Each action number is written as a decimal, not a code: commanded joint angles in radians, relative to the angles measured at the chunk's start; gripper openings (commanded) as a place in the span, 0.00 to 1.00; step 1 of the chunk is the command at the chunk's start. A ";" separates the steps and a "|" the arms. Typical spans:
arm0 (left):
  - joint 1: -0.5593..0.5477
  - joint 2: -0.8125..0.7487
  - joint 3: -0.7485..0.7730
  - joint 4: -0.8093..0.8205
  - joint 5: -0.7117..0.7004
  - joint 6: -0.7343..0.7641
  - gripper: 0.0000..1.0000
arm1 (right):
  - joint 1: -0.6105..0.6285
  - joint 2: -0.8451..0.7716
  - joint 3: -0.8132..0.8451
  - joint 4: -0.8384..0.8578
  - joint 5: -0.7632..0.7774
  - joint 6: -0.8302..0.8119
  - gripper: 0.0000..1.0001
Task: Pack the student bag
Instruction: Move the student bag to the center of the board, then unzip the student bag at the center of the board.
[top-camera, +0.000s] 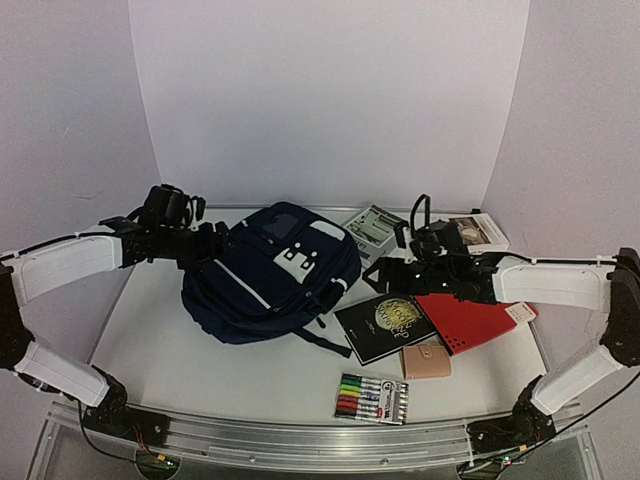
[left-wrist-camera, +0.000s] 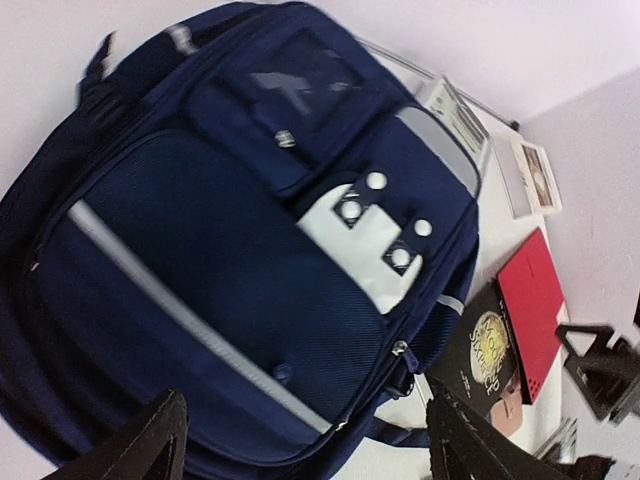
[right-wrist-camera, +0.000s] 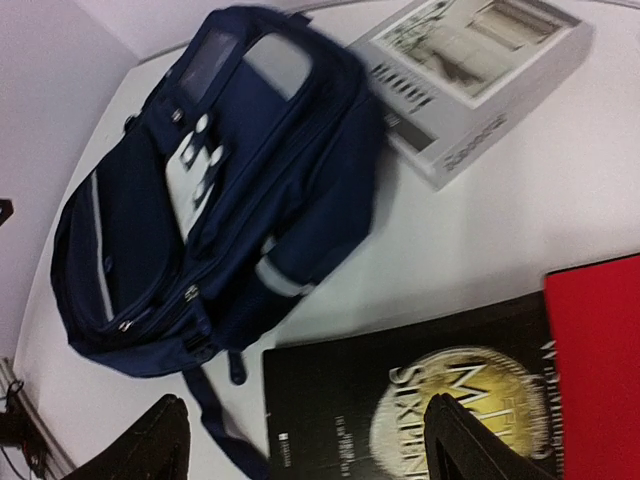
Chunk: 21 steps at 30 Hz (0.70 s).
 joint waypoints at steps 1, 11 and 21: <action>0.085 -0.135 -0.115 -0.107 0.062 -0.115 0.86 | 0.129 0.085 0.043 0.166 -0.026 0.061 0.77; 0.128 -0.153 -0.245 -0.187 0.013 -0.123 0.96 | 0.197 0.233 0.048 0.207 0.091 0.218 0.65; 0.129 -0.084 -0.338 -0.013 0.067 -0.170 0.95 | 0.245 0.311 0.056 0.267 0.056 0.132 0.64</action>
